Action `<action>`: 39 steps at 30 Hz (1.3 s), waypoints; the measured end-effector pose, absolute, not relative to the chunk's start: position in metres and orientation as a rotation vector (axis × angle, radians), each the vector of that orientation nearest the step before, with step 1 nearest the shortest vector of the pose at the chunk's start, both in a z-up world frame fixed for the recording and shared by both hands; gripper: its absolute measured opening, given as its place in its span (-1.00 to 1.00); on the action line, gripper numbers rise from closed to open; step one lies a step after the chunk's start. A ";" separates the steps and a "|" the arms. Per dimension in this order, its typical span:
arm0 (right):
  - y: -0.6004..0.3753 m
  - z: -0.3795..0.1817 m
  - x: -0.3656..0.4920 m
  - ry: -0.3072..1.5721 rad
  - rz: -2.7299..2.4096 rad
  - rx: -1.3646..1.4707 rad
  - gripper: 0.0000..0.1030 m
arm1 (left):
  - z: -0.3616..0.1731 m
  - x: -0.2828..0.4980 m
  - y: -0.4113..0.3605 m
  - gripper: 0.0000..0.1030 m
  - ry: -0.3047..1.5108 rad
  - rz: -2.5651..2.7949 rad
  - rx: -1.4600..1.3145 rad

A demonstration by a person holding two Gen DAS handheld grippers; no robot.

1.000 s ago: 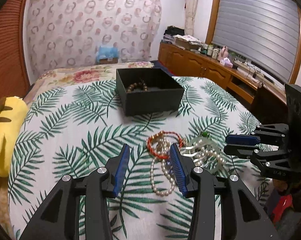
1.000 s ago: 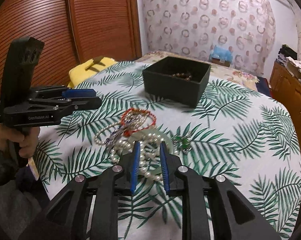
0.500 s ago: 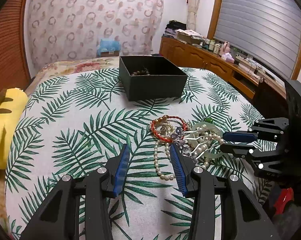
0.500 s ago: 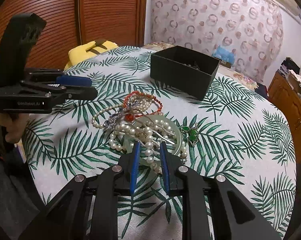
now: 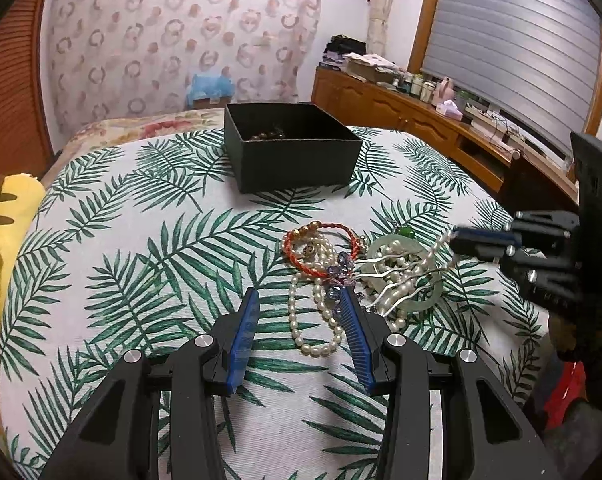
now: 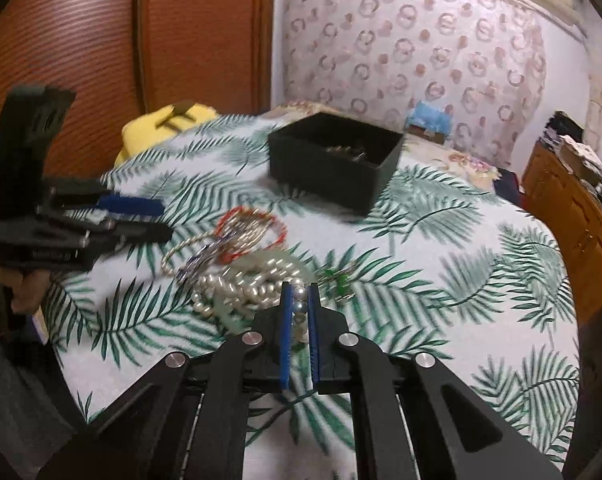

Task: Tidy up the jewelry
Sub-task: 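Grasp the blue crystal brooch with the left tool while the right tool grasps the pearl necklace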

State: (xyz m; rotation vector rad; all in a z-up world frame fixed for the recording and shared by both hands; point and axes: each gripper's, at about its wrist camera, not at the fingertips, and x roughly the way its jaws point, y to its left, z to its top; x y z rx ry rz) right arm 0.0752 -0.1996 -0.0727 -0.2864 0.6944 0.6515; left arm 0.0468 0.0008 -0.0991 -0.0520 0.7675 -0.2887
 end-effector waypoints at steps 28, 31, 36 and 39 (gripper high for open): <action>-0.221 -0.080 0.080 0.710 0.624 -0.224 -0.83 | -0.117 0.091 -0.028 -0.55 0.872 -0.371 -0.118; -0.220 -0.080 0.080 0.711 0.625 -0.223 -0.83 | -0.115 0.090 -0.029 -0.56 0.863 -0.365 -0.101; -0.220 -0.080 0.080 0.708 0.622 -0.223 -0.83 | -0.107 0.085 -0.023 -0.56 0.830 -0.340 -0.095; -0.222 -0.079 0.082 0.708 0.621 -0.225 -0.83 | -0.099 0.082 -0.015 -0.56 0.804 -0.326 -0.091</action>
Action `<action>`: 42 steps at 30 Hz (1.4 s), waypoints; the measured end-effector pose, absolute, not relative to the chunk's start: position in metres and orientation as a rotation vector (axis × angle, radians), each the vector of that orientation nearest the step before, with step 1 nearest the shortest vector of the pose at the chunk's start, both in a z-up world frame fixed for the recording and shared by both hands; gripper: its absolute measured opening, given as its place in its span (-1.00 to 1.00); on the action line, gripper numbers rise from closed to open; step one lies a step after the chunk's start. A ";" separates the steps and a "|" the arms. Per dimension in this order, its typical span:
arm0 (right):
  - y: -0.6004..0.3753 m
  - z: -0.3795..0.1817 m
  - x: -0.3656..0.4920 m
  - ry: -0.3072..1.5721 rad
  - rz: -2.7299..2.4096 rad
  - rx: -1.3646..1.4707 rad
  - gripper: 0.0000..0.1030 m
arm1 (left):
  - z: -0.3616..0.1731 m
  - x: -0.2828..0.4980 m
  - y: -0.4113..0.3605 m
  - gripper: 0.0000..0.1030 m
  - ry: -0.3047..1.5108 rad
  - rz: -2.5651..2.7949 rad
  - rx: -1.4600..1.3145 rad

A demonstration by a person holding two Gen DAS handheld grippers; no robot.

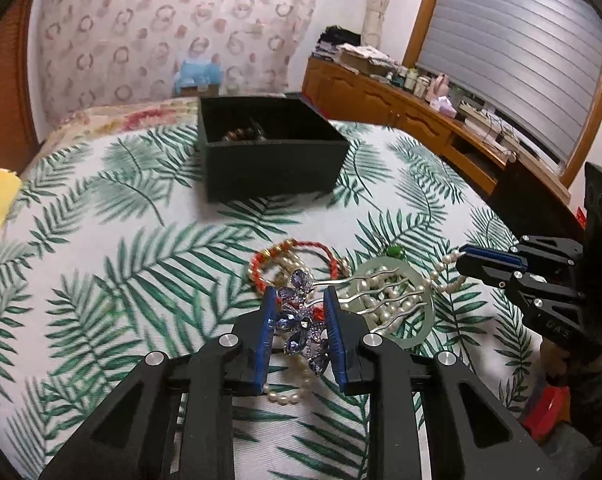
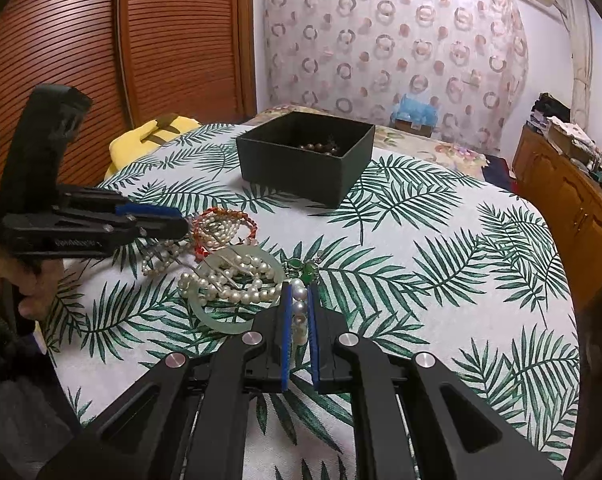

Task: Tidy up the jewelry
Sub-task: 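Grasp the blue crystal brooch with the left tool while the right tool grasps the pearl necklace, then lower the pearl necklace into the box with the right tool while the left tool drops the brooch in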

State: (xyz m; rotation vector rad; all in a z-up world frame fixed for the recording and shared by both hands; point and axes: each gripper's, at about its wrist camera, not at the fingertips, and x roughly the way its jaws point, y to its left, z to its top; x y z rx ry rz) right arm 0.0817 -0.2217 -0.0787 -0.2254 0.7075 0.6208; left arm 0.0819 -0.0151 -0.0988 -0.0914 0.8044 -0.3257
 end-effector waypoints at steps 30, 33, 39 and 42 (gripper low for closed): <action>-0.197 0.023 0.088 0.469 0.673 -0.293 -0.84 | -0.045 0.077 0.020 -0.56 0.638 -0.225 -0.090; -0.196 0.033 0.091 0.444 0.672 -0.300 -0.84 | -0.042 0.077 0.021 -0.56 0.630 -0.224 -0.091; -0.193 0.047 0.101 0.417 0.667 -0.312 -0.84 | -0.034 0.082 0.021 -0.56 0.616 -0.217 -0.081; -0.191 0.053 0.106 0.407 0.666 -0.308 -0.84 | -0.029 0.085 0.021 -0.56 0.602 -0.210 -0.069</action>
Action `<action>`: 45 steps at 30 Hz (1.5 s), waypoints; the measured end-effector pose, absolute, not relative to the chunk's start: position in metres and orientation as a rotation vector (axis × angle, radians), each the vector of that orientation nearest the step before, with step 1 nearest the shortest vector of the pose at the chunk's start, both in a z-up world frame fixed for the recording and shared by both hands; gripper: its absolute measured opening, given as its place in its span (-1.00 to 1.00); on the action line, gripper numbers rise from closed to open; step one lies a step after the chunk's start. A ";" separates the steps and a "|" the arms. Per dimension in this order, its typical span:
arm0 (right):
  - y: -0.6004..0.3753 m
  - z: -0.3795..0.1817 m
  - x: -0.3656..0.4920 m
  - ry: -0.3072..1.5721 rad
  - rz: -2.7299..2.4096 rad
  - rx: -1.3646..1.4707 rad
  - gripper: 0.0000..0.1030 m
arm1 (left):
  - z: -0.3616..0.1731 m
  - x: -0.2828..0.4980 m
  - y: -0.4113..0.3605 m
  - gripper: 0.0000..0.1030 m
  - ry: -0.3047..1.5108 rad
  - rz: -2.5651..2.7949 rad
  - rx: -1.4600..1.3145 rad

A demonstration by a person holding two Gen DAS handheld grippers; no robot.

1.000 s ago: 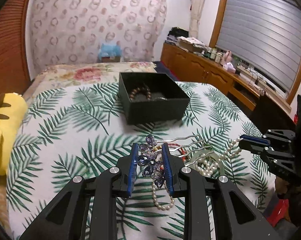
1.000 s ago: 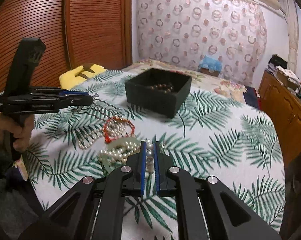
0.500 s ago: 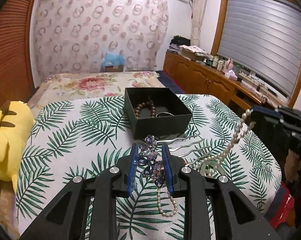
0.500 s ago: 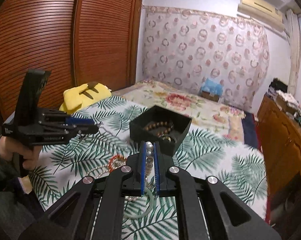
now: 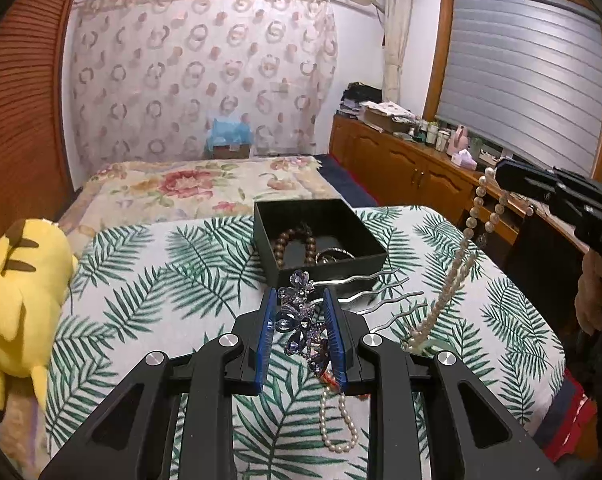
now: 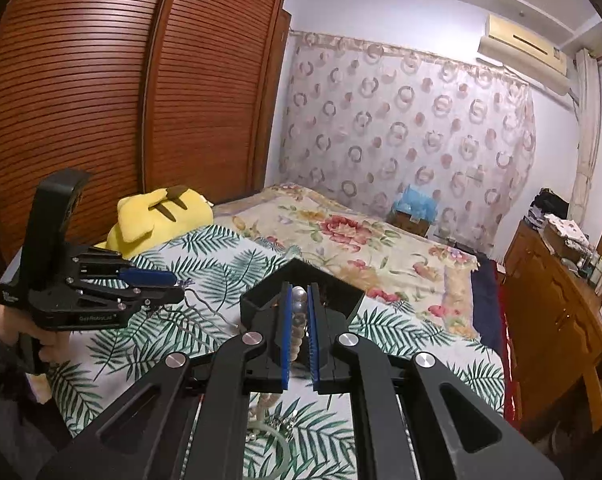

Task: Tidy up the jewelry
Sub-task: 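Lower the pearl necklace into the box with the right tool while the left tool drops the brooch in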

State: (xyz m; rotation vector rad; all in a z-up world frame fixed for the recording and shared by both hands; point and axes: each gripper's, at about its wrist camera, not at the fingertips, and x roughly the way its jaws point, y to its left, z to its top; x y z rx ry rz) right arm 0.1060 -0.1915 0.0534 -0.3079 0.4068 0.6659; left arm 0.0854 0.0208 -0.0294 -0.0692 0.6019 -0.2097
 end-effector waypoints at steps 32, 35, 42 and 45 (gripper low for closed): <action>-0.147 0.105 0.231 0.343 0.550 -0.334 -0.84 | -0.023 0.153 0.026 -0.56 0.596 -0.167 -0.041; -0.140 0.081 0.243 0.403 0.552 -0.363 -0.84 | -0.026 0.159 0.024 -0.56 0.603 -0.166 -0.039; -0.137 0.034 0.259 0.515 0.569 -0.341 -0.83 | -0.032 0.172 0.017 -0.56 0.625 -0.167 -0.026; -0.138 0.023 0.261 0.545 0.575 -0.326 -0.83 | -0.034 0.178 0.012 -0.56 0.636 -0.168 -0.016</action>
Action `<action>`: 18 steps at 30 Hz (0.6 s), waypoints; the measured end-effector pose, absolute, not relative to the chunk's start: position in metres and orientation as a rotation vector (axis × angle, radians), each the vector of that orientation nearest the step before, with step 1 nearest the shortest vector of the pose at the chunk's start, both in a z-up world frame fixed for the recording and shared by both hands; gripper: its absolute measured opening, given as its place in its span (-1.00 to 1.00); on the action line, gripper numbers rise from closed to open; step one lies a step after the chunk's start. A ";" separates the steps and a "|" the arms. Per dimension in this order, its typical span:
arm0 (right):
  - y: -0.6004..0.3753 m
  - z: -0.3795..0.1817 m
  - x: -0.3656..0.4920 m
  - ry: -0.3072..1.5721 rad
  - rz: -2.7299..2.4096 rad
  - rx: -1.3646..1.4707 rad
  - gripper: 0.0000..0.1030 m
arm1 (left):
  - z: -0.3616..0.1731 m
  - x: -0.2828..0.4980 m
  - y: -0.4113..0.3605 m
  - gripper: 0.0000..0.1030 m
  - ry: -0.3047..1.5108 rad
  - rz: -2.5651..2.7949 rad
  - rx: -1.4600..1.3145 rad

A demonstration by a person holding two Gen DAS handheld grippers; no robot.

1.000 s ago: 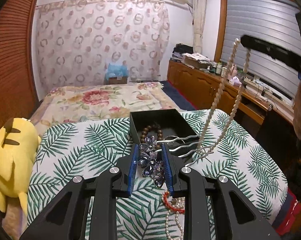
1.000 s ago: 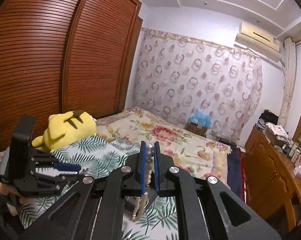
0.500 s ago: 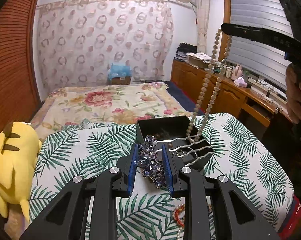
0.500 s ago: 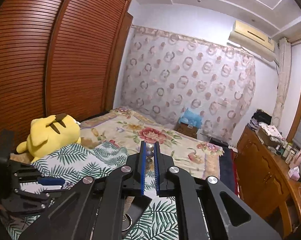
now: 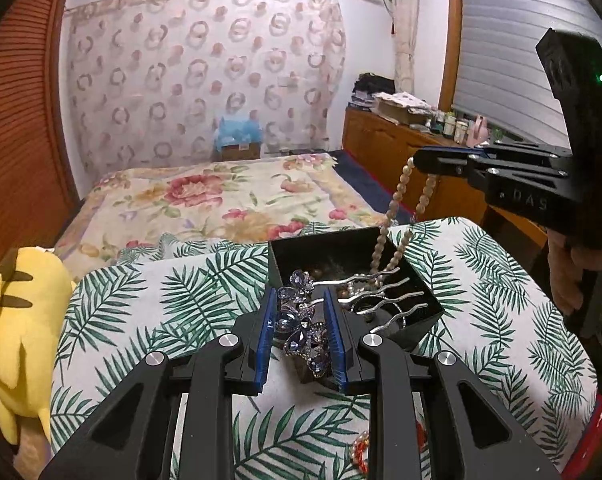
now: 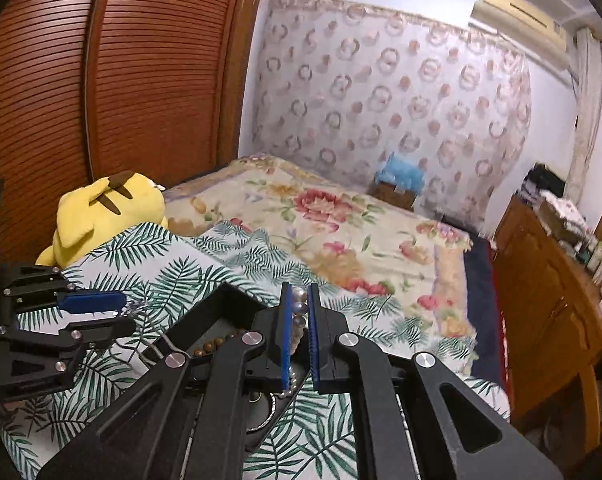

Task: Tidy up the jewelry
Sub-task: 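Lower the pearl necklace into the box with the right tool while the left tool drops the brooch in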

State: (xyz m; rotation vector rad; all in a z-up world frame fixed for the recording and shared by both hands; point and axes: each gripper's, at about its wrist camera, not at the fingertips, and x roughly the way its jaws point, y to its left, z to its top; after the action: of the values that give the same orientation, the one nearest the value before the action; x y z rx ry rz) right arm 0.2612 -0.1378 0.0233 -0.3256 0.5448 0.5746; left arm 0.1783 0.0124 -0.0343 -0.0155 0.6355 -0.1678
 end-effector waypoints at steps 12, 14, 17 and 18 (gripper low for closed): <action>-0.166 0.016 0.243 0.547 0.580 -0.280 -0.29 | -0.048 0.207 -0.011 -0.56 0.684 -0.172 0.047; -0.175 0.011 0.234 0.556 0.581 -0.268 -0.29 | -0.051 0.212 -0.015 -0.56 0.694 -0.172 0.056; -0.183 0.005 0.222 0.561 0.589 -0.277 -0.29 | -0.053 0.216 -0.019 -0.55 0.701 -0.178 0.061; -0.185 0.001 0.217 0.562 0.590 -0.280 -0.29 | -0.054 0.218 -0.020 -0.55 0.703 -0.179 0.061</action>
State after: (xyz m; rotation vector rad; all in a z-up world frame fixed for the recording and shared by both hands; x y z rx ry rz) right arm 0.2170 -0.1853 0.0012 -0.2804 0.5621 0.5903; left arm 0.2177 -0.0200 -0.0535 0.0607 0.7030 -0.1793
